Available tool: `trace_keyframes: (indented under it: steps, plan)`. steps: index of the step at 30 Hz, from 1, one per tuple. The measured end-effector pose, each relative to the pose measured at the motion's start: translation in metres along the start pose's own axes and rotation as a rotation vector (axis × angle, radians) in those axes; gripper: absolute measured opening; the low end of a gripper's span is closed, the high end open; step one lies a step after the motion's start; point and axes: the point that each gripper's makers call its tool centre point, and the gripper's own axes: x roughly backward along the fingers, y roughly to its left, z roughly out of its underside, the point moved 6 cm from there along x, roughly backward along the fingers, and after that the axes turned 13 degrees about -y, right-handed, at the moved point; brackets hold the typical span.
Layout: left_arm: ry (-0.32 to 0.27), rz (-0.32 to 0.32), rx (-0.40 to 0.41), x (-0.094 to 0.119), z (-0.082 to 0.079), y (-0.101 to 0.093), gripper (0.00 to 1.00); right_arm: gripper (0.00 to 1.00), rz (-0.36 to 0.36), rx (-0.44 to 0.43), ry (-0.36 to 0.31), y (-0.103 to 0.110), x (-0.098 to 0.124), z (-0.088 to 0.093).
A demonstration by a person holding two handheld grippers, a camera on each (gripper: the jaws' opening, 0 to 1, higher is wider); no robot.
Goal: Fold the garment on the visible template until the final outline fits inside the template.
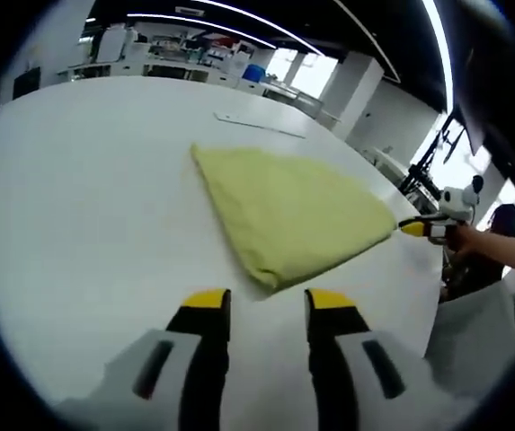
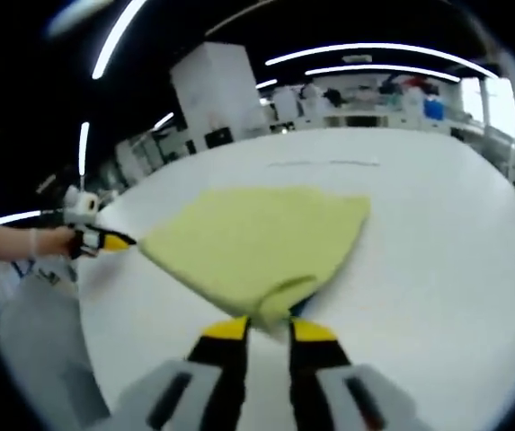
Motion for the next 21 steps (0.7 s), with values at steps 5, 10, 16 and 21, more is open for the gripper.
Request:
trace_keyframes:
  steps: [5,10,16,21]
  plan:
    - [0.012,0.009,0.0,-0.002,0.002,-0.001,0.27,0.08,0.004,-0.02,-0.011,0.001,-0.005,-0.002]
    - [0.017,0.019,-0.01,-0.007,0.003,-0.003,0.24,0.02,0.007,-0.027,-0.007,0.0,-0.005,-0.001]
    - [0.01,0.011,0.0,-0.014,0.003,-0.003,0.17,0.0,0.005,-0.029,-0.005,0.0,-0.004,-0.001]
    - [-0.005,0.015,-0.034,-0.015,-0.001,-0.003,0.0,0.0,0.007,-0.029,-0.001,-0.002,-0.003,0.0]
